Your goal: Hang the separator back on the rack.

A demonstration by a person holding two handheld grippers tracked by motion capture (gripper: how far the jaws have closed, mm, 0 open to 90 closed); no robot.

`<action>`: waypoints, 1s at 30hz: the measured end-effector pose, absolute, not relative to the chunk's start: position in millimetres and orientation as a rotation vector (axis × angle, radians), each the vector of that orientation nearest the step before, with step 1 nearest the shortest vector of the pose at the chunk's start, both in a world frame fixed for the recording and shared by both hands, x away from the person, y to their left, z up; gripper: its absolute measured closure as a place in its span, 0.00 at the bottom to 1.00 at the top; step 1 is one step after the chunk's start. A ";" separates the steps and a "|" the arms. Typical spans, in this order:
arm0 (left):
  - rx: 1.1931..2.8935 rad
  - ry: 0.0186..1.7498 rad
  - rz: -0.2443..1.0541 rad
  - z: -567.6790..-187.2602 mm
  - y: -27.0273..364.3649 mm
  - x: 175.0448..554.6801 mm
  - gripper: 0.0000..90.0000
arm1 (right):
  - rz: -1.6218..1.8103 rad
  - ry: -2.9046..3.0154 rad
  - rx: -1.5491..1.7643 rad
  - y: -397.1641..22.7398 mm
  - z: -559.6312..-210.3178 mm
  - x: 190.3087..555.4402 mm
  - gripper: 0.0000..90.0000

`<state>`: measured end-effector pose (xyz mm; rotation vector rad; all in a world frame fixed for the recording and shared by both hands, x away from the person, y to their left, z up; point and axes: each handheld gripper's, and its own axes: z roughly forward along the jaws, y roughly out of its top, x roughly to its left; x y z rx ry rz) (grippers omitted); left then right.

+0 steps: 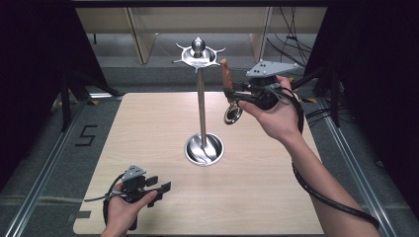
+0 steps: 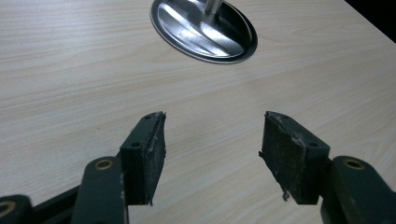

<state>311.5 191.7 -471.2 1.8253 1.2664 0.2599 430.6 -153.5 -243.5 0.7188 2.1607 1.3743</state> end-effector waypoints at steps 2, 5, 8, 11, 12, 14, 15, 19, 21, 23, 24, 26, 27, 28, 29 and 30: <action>1.826 1.268 0.261 -471.1 191.6 311.5 0.43 | 1.383 2.167 0.727 -152.6 -243.8 431.4 0.76; 1.811 1.270 0.255 -471.1 191.0 311.1 0.43 | 1.395 2.178 0.727 -151.0 -244.6 433.2 0.76; 1.824 1.267 0.260 -471.1 191.7 311.5 0.43 | 1.381 2.164 0.714 -151.0 -244.6 434.6 0.76; 1.826 1.265 0.260 -471.1 191.7 311.5 0.43 | 1.384 2.161 0.735 -149.2 -245.3 434.3 0.76; 1.825 1.265 0.260 -471.1 191.6 311.5 0.43 | 1.375 2.179 0.723 -150.0 -244.7 435.0 0.76; 1.826 1.266 0.262 -471.0 191.6 311.5 0.43 | 1.383 2.168 0.722 -149.0 -245.0 435.7 0.76; 1.826 1.266 0.261 -471.1 191.6 311.5 0.43 | 1.384 2.171 0.713 -148.7 -245.0 436.5 0.76; 1.825 1.264 0.259 -471.0 191.3 311.3 0.43 | 1.380 2.184 0.718 -146.8 -245.9 438.2 0.76; 1.828 1.266 0.262 -471.0 191.7 311.5 0.43 | 1.390 2.185 0.726 -145.5 -246.7 438.6 0.76; 1.826 1.266 0.261 -471.2 191.6 311.5 0.43 | 1.390 2.191 0.750 -143.7 -247.3 438.0 0.76; 1.825 1.264 0.259 -471.1 191.3 311.3 0.43 | 1.394 2.193 0.745 -143.4 -247.5 438.6 0.76; 1.812 1.266 0.253 -471.2 190.6 311.3 0.43 | 1.400 2.196 0.750 -142.2 -248.2 439.5 0.76; 1.810 1.266 0.256 -470.9 190.4 311.0 0.43 | 1.393 2.179 0.734 -142.3 -248.3 440.9 0.76; 1.828 1.260 0.260 -471.0 191.4 311.5 0.43 | 1.401 2.171 0.744 -141.5 -248.9 440.7 0.76; 1.827 1.262 0.259 -471.2 191.5 311.6 0.43 | 1.404 2.178 0.749 -141.5 -249.1 440.4 0.76; 1.826 1.262 0.259 -471.3 191.4 311.6 0.43 | 1.405 2.183 0.758 -141.3 -249.3 440.0 0.76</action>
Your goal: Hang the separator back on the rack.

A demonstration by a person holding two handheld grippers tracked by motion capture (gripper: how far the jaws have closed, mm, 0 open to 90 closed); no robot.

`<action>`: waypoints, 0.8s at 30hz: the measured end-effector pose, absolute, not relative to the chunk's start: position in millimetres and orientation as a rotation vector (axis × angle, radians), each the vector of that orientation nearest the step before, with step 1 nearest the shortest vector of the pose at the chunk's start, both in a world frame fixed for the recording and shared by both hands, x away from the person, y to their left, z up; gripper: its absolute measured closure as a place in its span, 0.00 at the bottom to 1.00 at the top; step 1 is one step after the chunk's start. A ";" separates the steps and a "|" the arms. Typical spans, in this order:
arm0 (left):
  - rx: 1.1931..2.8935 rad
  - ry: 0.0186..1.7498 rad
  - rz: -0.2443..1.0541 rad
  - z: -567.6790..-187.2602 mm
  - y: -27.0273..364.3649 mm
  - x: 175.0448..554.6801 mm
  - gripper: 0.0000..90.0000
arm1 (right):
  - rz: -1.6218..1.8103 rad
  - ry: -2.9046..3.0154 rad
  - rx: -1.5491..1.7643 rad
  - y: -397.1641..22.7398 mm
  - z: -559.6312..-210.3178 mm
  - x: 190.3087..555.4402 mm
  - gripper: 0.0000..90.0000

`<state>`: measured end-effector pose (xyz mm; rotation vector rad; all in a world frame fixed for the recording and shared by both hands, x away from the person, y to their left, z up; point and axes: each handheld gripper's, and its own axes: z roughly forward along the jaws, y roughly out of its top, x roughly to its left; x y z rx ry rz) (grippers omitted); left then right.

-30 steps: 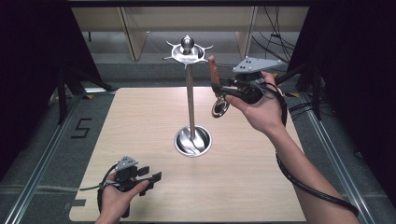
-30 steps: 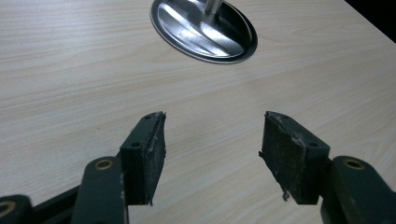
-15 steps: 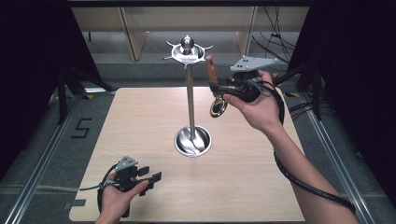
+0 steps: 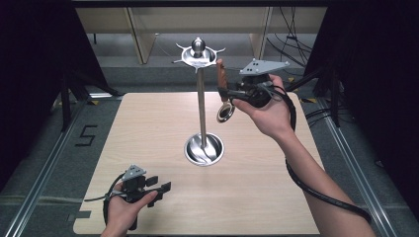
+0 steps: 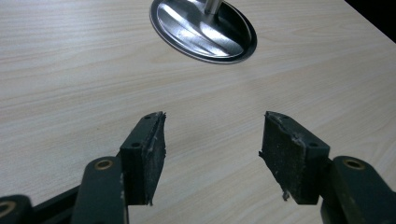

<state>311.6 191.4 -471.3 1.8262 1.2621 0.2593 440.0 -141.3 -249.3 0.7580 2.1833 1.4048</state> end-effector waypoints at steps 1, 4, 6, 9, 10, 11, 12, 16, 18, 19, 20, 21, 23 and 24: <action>1.826 1.262 0.259 -471.3 191.4 311.6 0.43 | 1.403 2.186 0.771 -140.8 -249.9 439.0 0.76; 1.810 1.267 0.255 -471.1 190.0 311.0 0.43 | 1.396 2.180 0.736 -140.2 -251.3 440.2 0.76; 1.810 1.266 0.253 -471.2 189.9 311.2 0.43 | 1.402 2.170 0.749 -139.6 -252.4 439.1 0.76; 1.819 1.267 0.256 -471.6 190.4 311.5 0.43 | 1.393 2.169 0.733 -140.0 -253.2 440.0 0.76; 1.827 1.264 0.258 -471.3 190.8 311.4 0.43 | 1.392 2.166 0.734 -140.1 -253.4 439.8 0.76; 1.828 1.266 0.257 -471.5 190.9 311.7 0.43 | 1.396 2.166 0.734 -139.9 -253.8 439.4 0.76; 1.828 1.265 0.257 -471.5 190.8 311.6 0.43 | 1.413 2.168 0.761 -138.5 -254.6 437.6 0.75; 1.828 1.265 0.255 -471.5 190.9 311.6 0.43 | 1.405 2.157 0.734 -138.3 -254.0 435.0 0.70; 1.827 1.265 0.259 -471.2 190.9 311.3 0.43 | 1.398 2.139 0.724 -138.8 -253.3 432.4 0.67; 1.827 1.265 0.259 -471.2 190.9 311.3 0.43 | 1.398 2.139 0.724 -138.8 -253.3 432.4 0.67; 1.817 1.268 0.260 -471.2 190.3 311.0 0.43 | 1.402 2.127 0.715 -140.9 -253.1 428.9 0.63; 1.817 1.269 0.260 -471.1 190.3 311.0 0.43 | 1.404 2.112 0.724 -141.5 -253.6 427.0 0.62; 1.815 1.269 0.256 -471.1 190.7 311.1 0.43 | 1.408 2.106 0.723 -146.0 -255.3 422.0 0.62; 1.822 1.272 0.259 -470.8 191.4 311.1 0.43 | 1.405 2.111 0.711 -148.8 -255.9 421.0 0.61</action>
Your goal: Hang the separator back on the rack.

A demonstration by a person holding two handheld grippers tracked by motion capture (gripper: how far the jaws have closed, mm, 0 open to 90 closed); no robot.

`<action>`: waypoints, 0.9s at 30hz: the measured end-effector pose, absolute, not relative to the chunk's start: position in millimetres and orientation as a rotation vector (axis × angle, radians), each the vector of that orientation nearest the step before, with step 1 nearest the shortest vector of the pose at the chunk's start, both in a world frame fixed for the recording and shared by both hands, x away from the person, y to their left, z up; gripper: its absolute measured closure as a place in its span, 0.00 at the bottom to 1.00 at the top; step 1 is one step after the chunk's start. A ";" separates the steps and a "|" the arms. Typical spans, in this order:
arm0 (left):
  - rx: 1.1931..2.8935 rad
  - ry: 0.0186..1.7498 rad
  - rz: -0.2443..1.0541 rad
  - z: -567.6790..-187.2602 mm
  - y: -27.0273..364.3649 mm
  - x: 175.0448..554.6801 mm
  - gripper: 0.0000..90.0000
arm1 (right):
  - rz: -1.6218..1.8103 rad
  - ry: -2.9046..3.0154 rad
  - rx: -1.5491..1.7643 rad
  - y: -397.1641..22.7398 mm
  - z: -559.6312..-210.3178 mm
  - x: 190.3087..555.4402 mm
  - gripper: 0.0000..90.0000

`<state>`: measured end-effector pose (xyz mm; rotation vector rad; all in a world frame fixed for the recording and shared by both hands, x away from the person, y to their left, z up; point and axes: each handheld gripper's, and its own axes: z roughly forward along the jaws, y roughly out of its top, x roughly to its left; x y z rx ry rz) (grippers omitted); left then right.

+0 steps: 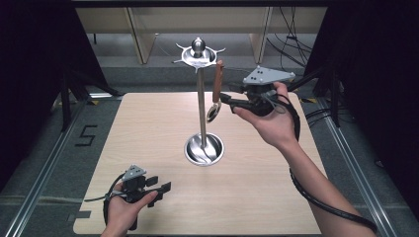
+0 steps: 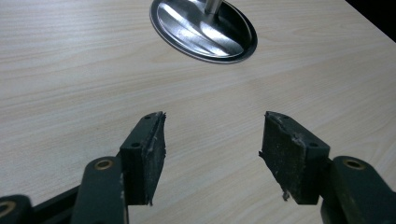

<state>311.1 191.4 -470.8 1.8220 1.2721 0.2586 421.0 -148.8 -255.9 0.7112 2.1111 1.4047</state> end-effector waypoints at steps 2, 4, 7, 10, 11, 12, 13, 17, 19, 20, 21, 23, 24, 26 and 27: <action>1.811 1.273 0.257 -471.1 191.0 311.0 0.43 | 1.405 2.107 0.711 -156.2 -260.1 416.5 0.61; 1.828 1.271 0.259 -470.8 191.8 311.3 0.43 | 1.388 2.098 0.719 -164.7 -264.9 411.1 0.60; 1.822 1.271 0.265 -471.4 191.4 311.4 0.43 | 1.367 2.108 0.767 -180.0 -275.0 401.9 0.56; 1.812 1.273 0.274 -471.9 190.2 311.3 0.43 | 1.365 2.100 0.792 -195.9 -286.1 395.0 0.56; 1.819 1.274 0.269 -471.5 190.6 311.5 0.43 | 1.360 2.108 0.817 -203.4 -291.3 391.4 0.56; 1.818 1.272 0.274 -471.6 190.5 311.6 0.43 | 1.346 2.110 0.819 -209.4 -295.6 388.9 0.56; 1.815 1.275 0.270 -471.5 190.4 311.4 0.43 | 1.349 2.125 0.839 -214.0 -300.8 385.8 0.56; 1.827 1.286 0.275 -471.3 191.6 311.5 0.43 | 1.328 2.110 0.855 -234.6 -325.4 374.9 0.56; 1.818 1.275 0.276 -471.2 191.5 311.0 0.43 | 1.345 2.091 0.901 -242.1 -342.5 364.8 0.56; 1.808 1.279 0.282 -471.7 190.9 310.9 0.43 | 1.357 2.078 0.936 -245.3 -359.0 357.1 0.56; 1.819 1.273 0.278 -472.5 191.2 311.6 0.43 | 1.345 2.094 0.934 -248.7 -368.0 353.9 0.56; 1.817 1.274 0.265 -472.1 189.9 311.8 0.44 | 1.328 2.108 0.972 -256.0 -395.0 343.8 0.56; 1.824 1.265 0.272 -472.8 189.3 312.6 0.43 | 1.301 2.137 0.990 -258.0 -401.8 341.4 0.56; 1.804 1.272 0.272 -471.3 187.6 311.7 0.43 | 1.285 2.138 1.012 -264.8 -417.2 336.3 0.56; 1.804 1.272 0.272 -471.3 187.6 311.7 0.42 | 1.273 2.150 1.034 -267.5 -421.7 334.2 0.55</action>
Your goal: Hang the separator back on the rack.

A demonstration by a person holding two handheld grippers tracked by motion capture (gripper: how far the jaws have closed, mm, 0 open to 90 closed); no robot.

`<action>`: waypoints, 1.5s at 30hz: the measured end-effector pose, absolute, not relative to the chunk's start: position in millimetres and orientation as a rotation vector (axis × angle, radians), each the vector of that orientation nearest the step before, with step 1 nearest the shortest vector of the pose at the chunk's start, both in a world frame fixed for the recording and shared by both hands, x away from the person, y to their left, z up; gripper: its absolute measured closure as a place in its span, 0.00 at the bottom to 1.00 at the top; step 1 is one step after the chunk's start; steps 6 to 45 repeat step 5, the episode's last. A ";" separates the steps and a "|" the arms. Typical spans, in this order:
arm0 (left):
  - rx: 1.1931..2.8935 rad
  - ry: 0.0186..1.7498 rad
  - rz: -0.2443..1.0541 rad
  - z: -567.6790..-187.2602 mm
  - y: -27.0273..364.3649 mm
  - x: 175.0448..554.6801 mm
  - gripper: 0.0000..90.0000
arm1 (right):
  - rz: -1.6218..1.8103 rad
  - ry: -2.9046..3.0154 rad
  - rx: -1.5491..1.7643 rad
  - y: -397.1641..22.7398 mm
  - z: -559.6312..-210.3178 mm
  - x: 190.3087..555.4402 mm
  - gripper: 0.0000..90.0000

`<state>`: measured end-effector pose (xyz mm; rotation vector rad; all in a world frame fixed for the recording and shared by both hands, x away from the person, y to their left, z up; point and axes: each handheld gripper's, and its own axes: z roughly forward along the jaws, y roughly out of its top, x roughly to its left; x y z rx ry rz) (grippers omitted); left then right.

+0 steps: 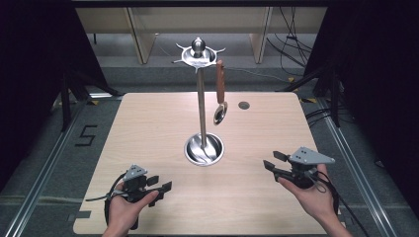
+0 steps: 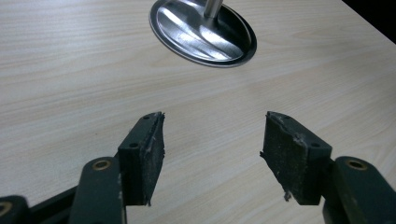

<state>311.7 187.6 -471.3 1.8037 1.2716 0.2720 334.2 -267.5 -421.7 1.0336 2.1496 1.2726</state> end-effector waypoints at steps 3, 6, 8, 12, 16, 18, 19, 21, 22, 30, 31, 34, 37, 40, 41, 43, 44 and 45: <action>1.824 1.258 0.264 -471.2 189.3 311.9 0.41 | 1.247 2.158 1.045 -274.1 -428.7 333.9 0.53; 1.806 1.263 0.257 -472.0 188.0 312.6 0.41 | 1.254 2.155 1.058 -275.0 -430.1 335.8 0.52; 1.806 1.263 0.257 -472.0 188.0 312.6 0.41 | 1.254 2.155 1.058 -275.0 -430.1 335.8 0.52; 1.806 1.263 0.257 -472.0 188.0 312.6 0.41 | 1.254 2.155 1.058 -275.0 -430.1 335.8 0.52; 1.806 1.263 0.257 -472.0 188.0 312.6 0.41 | 1.254 2.155 1.058 -275.0 -430.1 335.8 0.52; 1.806 1.263 0.257 -472.0 188.0 312.6 0.41 | 1.254 2.155 1.058 -275.0 -430.1 335.8 0.52; 1.806 1.263 0.257 -472.0 188.0 312.6 0.41 | 1.254 2.155 1.058 -275.0 -430.1 335.8 0.52; 1.806 1.263 0.257 -472.0 188.0 312.6 0.41 | 1.254 2.155 1.058 -275.0 -430.1 335.8 0.52; 1.806 1.263 0.257 -472.0 188.0 312.6 0.41 | 1.254 2.155 1.058 -275.0 -430.1 335.8 0.52; 1.806 1.263 0.257 -472.0 188.0 312.6 0.41 | 1.254 2.155 1.058 -275.0 -430.1 335.8 0.52; 1.806 1.263 0.257 -472.0 188.0 312.6 0.41 | 1.254 2.155 1.058 -275.0 -430.1 335.8 0.52; 1.806 1.263 0.257 -472.0 188.0 312.6 0.41 | 1.254 2.155 1.058 -275.0 -430.1 335.8 0.52; 1.806 1.263 0.257 -472.0 188.0 312.6 0.41 | 1.254 2.155 1.058 -275.0 -430.1 335.8 0.52; 1.806 1.263 0.257 -472.0 188.0 312.6 0.41 | 1.254 2.155 1.058 -275.0 -430.1 335.8 0.52; 1.806 1.263 0.257 -472.0 188.0 312.6 0.41 | 1.254 2.155 1.058 -275.0 -430.1 335.8 0.52; 1.806 1.263 0.257 -472.0 188.0 312.6 0.41 | 1.254 2.155 1.058 -275.0 -430.1 335.8 0.52; 1.806 1.263 0.257 -472.0 188.0 312.6 0.41 | 1.254 2.155 1.058 -275.0 -430.1 335.8 0.52; 1.806 1.263 0.257 -472.0 188.0 312.6 0.41 | 1.254 2.155 1.058 -275.0 -430.1 335.8 0.52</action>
